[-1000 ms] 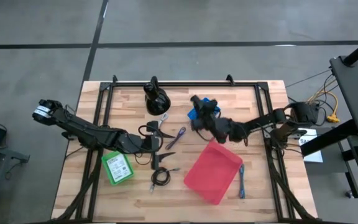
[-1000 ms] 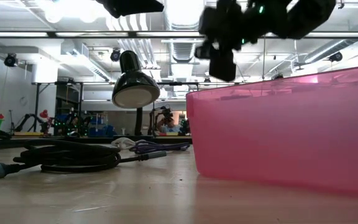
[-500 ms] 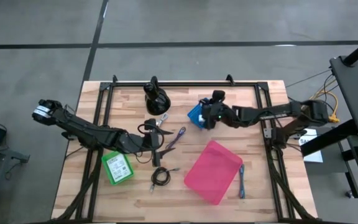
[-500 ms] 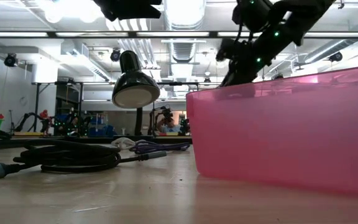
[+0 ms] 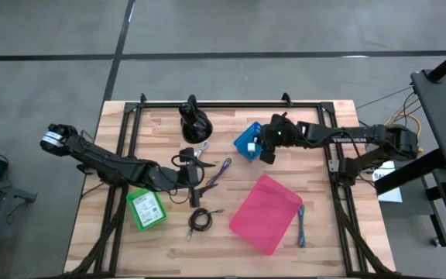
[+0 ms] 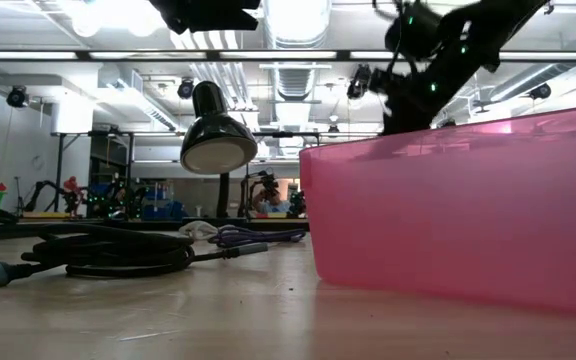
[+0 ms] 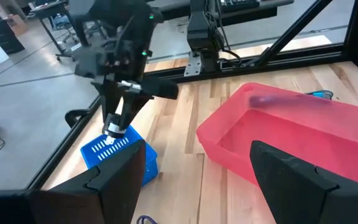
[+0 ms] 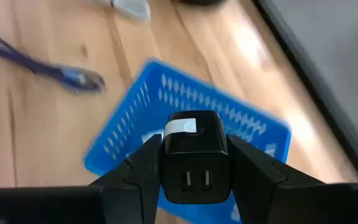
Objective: Pick and place items into bin
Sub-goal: Put the black charger adapter into the blue bin
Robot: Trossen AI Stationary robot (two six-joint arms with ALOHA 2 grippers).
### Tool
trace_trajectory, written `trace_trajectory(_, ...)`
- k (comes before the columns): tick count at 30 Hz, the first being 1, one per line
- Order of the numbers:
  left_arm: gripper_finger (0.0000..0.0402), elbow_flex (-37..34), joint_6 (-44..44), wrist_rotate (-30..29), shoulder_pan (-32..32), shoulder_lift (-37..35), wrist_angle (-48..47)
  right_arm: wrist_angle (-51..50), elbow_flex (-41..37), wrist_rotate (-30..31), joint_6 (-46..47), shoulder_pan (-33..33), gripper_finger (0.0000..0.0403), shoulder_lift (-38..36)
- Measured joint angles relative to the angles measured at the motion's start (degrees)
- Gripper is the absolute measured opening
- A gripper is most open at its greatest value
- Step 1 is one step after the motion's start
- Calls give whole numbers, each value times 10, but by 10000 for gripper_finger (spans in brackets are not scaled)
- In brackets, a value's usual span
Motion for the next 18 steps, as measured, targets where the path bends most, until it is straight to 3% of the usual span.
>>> trace_trajectory(10,272,0,0,0,0,0,-9,24,0,-55,-14,-84,138,68)
trace_trajectory(13,272,0,0,0,0,0,-9,34,1,-84,-17,-95,138,79)
trace_trajectory(18,272,0,0,0,0,1,-9,43,1,-83,-41,-99,148,81)
